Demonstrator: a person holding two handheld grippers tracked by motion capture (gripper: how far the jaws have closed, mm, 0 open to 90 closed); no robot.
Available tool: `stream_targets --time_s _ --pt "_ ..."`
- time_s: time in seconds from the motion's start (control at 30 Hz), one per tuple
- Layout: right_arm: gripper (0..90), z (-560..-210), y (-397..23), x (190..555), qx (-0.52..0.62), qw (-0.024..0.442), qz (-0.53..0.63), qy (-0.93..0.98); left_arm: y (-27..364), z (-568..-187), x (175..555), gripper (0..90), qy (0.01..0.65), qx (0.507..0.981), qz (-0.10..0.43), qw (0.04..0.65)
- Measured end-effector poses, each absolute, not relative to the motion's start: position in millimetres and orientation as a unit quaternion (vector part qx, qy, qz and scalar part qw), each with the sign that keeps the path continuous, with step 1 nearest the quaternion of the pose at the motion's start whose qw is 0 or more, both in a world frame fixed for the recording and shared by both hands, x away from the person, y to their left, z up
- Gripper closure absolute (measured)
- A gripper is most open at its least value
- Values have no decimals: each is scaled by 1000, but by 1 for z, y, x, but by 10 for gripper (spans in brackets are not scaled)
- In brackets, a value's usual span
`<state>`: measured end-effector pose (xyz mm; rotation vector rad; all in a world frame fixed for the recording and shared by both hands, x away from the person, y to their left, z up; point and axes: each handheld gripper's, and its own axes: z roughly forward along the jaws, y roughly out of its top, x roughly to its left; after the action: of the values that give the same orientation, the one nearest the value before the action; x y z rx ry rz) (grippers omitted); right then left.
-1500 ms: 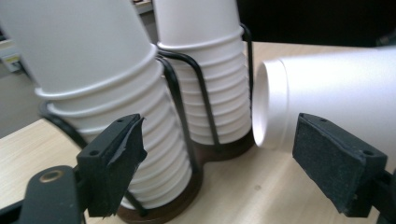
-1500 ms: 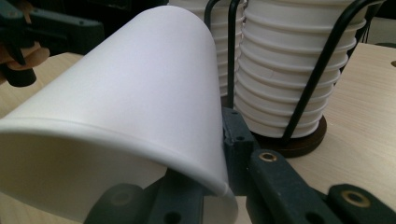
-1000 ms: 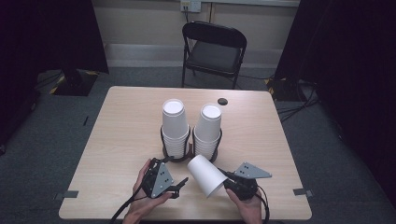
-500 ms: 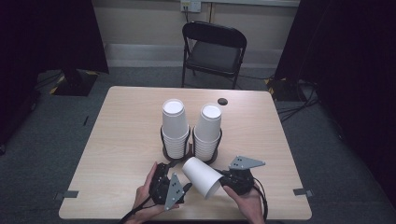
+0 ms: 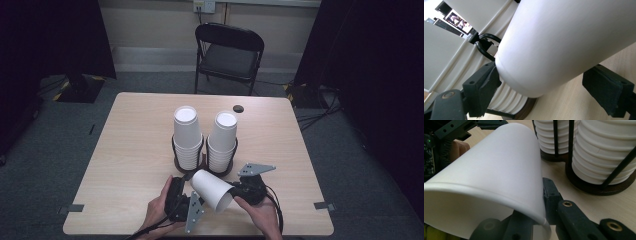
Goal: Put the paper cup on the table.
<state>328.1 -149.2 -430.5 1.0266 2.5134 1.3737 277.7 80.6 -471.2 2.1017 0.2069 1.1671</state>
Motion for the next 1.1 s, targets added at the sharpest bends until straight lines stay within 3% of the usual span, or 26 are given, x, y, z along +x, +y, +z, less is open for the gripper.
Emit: stream_targets --time_s 0.53,0.9,1.1 --pt "859 -430 -136 338 335 18 435 835 75 -472 276 48 69 812 470 340" --pt "870 -428 -134 344 335 13 437 834 68 -471 271 93 52 809 465 355" --pt "871 -429 -131 346 332 5 443 833 63 -469 270 74 54 804 466 364"
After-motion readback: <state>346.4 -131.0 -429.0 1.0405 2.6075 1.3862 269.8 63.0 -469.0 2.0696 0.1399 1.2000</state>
